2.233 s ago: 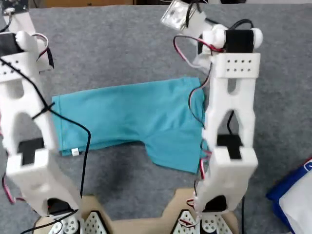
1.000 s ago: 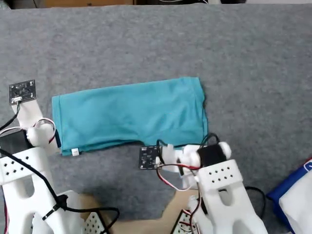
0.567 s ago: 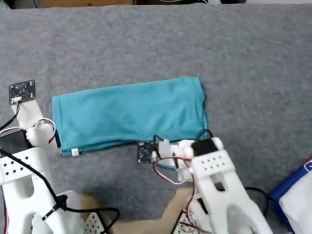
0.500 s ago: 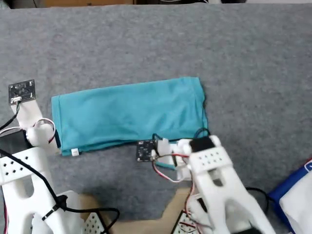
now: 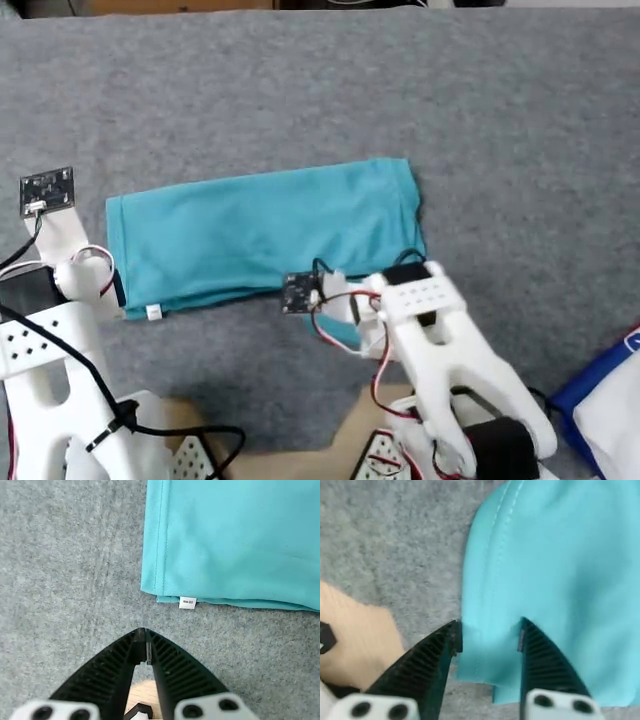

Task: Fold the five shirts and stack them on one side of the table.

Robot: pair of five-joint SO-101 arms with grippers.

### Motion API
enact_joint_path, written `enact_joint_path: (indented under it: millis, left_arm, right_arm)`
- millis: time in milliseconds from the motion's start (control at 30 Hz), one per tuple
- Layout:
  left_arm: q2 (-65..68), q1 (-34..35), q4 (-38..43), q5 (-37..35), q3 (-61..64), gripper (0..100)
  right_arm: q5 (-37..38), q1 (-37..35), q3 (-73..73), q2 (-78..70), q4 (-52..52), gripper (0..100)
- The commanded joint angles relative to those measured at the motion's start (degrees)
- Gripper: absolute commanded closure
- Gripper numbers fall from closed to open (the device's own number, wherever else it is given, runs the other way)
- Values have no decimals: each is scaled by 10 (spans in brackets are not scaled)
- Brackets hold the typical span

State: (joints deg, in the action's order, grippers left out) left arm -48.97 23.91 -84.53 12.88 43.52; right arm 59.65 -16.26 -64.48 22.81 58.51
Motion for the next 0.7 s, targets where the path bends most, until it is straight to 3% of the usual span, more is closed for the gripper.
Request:
enact_joint_path:
  millis: [0, 367, 667]
  left_arm:
    - [-10, 6, -5, 4, -8, 981]
    - [-10, 5, -5, 4, -25, 981]
    - [-10, 5, -5, 4, -25, 981]
  right_arm:
    - [2, 22, 0, -26, -4, 968]
    - [2, 58, 33, -22, -3, 995]
    - [2, 59, 206, -26, 69, 993]
